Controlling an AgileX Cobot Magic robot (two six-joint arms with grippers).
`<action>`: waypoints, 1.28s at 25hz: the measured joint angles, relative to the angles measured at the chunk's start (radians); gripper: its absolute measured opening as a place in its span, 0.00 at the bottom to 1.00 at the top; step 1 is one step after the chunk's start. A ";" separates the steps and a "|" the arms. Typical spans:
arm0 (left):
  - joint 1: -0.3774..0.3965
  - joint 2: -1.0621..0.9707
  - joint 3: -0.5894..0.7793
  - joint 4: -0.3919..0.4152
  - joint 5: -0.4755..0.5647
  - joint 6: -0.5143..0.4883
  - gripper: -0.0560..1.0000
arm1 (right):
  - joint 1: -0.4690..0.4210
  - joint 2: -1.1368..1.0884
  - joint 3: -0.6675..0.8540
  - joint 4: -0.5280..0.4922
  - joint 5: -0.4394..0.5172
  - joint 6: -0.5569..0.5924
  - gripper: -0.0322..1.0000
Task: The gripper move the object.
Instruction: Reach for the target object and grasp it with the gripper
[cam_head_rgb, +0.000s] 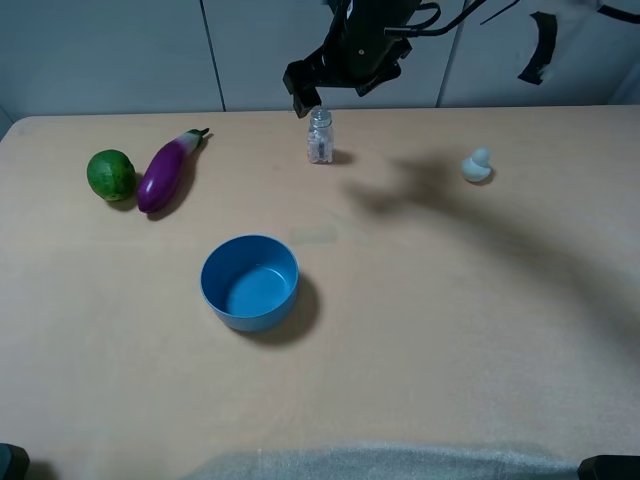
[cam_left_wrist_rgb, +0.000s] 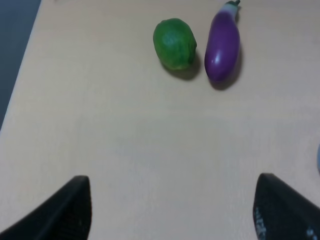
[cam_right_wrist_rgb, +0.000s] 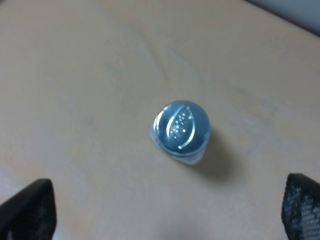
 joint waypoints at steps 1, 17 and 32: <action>0.000 0.000 0.000 0.000 0.000 0.000 0.75 | 0.000 0.011 -0.008 0.000 0.000 0.000 0.69; 0.000 0.000 0.000 0.000 0.000 0.000 0.75 | 0.000 0.124 -0.050 -0.004 -0.056 0.000 0.69; 0.000 0.000 0.000 0.000 0.000 0.000 0.75 | -0.015 0.203 -0.065 -0.023 -0.139 0.000 0.69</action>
